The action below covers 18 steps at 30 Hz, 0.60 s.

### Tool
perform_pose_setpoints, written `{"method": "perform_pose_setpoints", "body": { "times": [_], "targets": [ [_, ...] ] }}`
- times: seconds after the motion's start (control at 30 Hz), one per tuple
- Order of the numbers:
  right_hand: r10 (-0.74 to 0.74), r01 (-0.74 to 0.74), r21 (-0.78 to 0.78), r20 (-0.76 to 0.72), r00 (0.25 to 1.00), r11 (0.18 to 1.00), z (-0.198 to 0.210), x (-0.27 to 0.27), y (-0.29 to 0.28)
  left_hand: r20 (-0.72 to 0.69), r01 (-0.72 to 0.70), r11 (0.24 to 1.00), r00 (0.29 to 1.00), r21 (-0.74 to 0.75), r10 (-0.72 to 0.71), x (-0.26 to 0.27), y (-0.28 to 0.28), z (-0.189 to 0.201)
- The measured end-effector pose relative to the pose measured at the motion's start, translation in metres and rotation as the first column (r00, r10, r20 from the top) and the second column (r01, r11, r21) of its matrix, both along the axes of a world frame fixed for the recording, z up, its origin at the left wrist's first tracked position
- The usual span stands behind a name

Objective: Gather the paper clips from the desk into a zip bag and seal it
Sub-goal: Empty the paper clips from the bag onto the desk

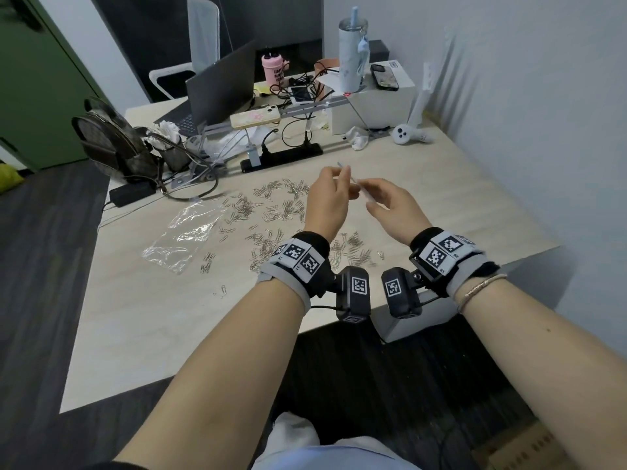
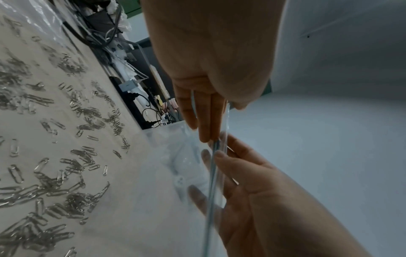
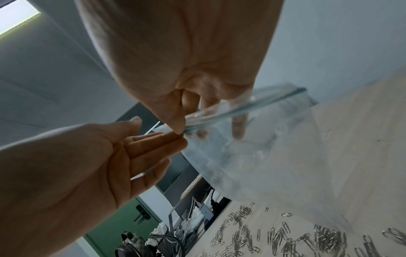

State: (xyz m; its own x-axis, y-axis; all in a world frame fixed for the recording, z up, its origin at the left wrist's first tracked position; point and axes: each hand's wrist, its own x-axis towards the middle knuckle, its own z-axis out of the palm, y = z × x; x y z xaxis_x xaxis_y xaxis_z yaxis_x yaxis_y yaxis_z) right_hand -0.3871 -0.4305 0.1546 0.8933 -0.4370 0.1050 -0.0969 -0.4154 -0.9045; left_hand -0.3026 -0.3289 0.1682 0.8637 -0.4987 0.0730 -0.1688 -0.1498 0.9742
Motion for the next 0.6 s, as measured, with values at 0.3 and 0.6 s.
{"method": "perform_pose_setpoints", "body": {
  "times": [0.3,0.6],
  "targets": [
    [-0.089,0.088,0.037,0.025,0.996,0.995,0.001,-0.005,0.000,0.050,-0.027,0.997,0.999,0.077,0.023,-0.002,-0.008,0.005],
    [-0.215,0.216,-0.010,0.077,0.974,0.976,0.011,-0.003,-0.008,0.040,0.048,0.999,0.998,-0.003,-0.048,-0.012,-0.006,0.011]
  ]
}}
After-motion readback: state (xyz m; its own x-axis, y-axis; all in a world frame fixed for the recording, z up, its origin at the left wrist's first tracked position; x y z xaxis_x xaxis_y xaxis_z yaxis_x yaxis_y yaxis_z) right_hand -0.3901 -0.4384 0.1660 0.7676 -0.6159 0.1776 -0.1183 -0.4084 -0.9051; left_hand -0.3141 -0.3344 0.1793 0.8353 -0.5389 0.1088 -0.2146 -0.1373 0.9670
